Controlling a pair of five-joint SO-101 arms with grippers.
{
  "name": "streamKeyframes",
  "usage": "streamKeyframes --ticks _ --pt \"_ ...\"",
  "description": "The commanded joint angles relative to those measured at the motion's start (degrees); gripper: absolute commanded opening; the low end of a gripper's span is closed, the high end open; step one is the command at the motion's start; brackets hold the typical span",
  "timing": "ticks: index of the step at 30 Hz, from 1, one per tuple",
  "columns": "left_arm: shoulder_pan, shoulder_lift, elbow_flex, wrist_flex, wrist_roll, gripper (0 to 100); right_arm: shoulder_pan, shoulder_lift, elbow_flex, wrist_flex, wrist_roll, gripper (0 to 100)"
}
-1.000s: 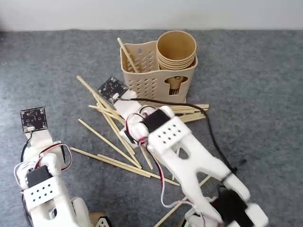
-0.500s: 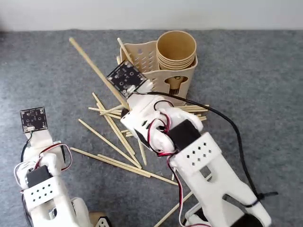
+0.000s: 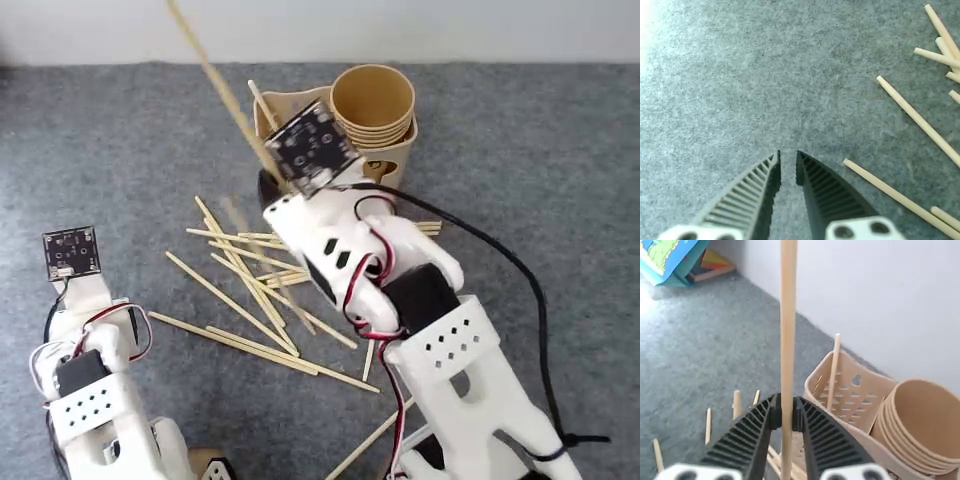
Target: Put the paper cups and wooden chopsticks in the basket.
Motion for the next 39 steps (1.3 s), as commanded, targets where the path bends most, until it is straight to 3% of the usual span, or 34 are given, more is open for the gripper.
streamKeyframes --ticks 1,17,24,31,37,39 --pt "0.44 -1.41 -0.48 -1.23 0.09 6 2.33 -1.98 -2.2 -6.64 -0.53 0.7" --pt "0.44 -1.41 -0.48 -1.23 0.09 6 10.07 14.9 -4.31 -37.23 -7.3 0.7" --pt "0.44 -1.41 -0.48 -1.23 0.09 6 10.59 25.27 -9.85 -37.58 -12.13 0.7" --pt "0.44 -1.41 -0.48 -1.23 0.09 6 10.59 33.98 -10.73 -37.14 -12.31 1.5" --pt "0.44 -1.41 -0.48 -1.23 0.09 6 10.42 33.63 -11.25 -30.81 -12.57 21.0" --pt "0.44 -1.41 -0.48 -1.23 0.09 6 10.15 31.16 -11.52 -26.86 -12.66 23.0"
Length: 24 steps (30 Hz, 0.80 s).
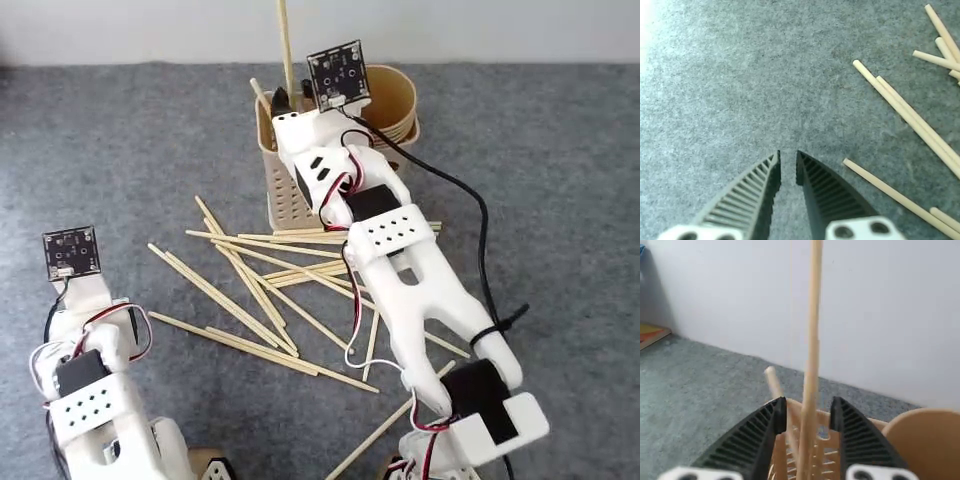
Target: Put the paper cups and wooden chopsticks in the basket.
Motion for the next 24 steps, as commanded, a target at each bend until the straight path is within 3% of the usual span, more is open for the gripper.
streamKeyframes --ticks 1,9,19,24 --pt "0.44 -1.41 -0.48 -1.23 0.09 6 0.48 -5.58 -2.64 6.9 -0.62 23.1" --pt "0.44 -1.41 -0.48 -1.23 0.09 6 0.4 -16.75 -2.64 25.54 -0.62 23.1" --pt "0.44 -1.41 -0.48 -1.23 0.09 6 -1.63 -27.56 -2.64 38.73 -0.62 23.1" --pt "0.44 -1.41 -0.48 -1.23 0.09 6 -3.21 -29.58 -2.29 52.53 -0.62 23.1"
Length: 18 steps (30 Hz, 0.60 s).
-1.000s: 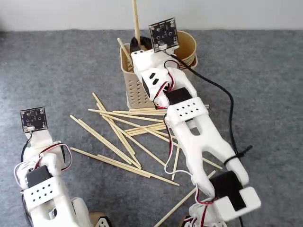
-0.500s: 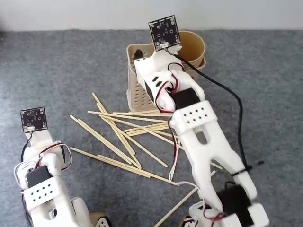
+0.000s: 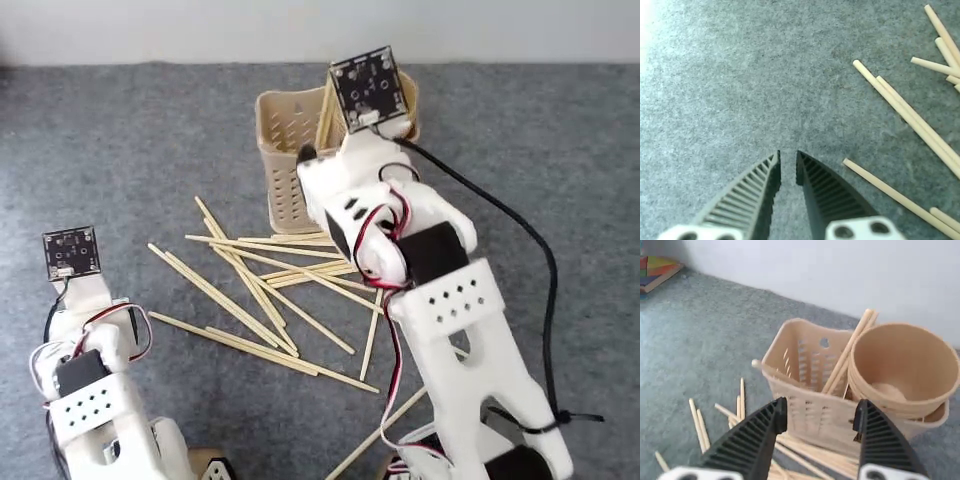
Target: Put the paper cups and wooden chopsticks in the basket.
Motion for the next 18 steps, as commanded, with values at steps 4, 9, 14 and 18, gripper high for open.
streamKeyframes --ticks 4,9,14,18 --pt "0.44 -1.41 -0.48 -1.23 0.09 6 -0.31 -0.48 -1.58 16.48 -0.53 23.1" --pt "0.44 -1.41 -0.48 -1.23 0.09 6 -0.31 3.3 3.96 17.98 -0.18 23.1" --pt "0.44 -1.41 -0.4 -1.23 0.09 6 -0.48 7.25 11.6 12.53 1.05 23.1" --pt "0.44 -1.41 -0.4 -1.23 0.09 6 -0.31 11.12 18.99 4.88 9.32 23.1"
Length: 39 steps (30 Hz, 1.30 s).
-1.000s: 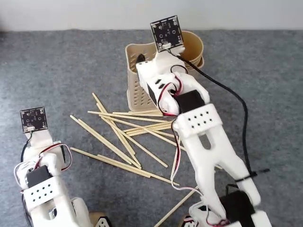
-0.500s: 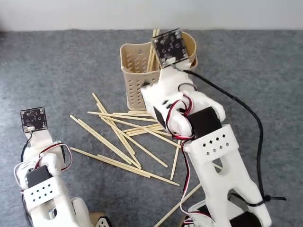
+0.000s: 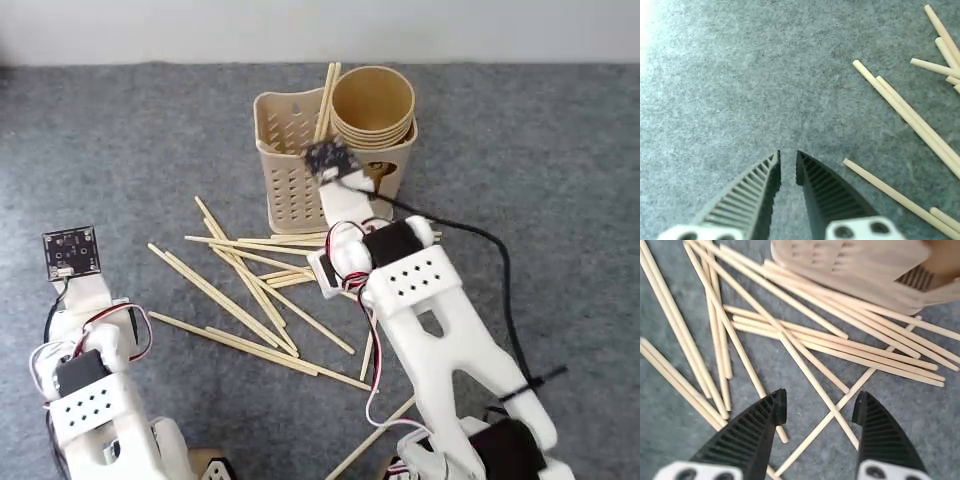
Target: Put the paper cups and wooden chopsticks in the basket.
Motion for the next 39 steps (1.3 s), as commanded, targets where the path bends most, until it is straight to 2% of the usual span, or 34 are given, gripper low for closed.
streamKeyframes --ticks 1,13,19,21,26,28,33,39 --pt "0.44 -1.41 -0.4 -1.23 0.09 6 -0.04 2.15 3.96 -7.69 6.15 23.1" --pt "0.44 -1.41 -0.4 -1.23 0.09 6 0.13 16.66 5.89 -23.34 7.47 23.1" --pt "0.44 -1.41 -0.4 -1.23 0.09 6 2.07 21.76 5.63 -27.65 11.52 23.1" --pt "0.44 -1.41 -0.4 -1.23 0.09 6 2.42 21.93 4.75 -25.98 11.52 21.2" --pt "0.53 -1.41 -0.4 -1.23 0.09 6 2.07 21.93 4.31 -24.04 11.6 0.2" --pt "0.53 -1.41 -0.4 -1.23 0.09 6 2.33 21.93 4.4 -23.87 11.69 2.7" --pt "0.53 -1.41 -0.4 -1.23 0.09 6 2.33 21.23 4.4 -20.97 11.69 0.8" --pt "0.53 -1.41 -0.4 -1.23 0.09 6 2.07 10.07 4.4 -13.14 11.34 0.8"
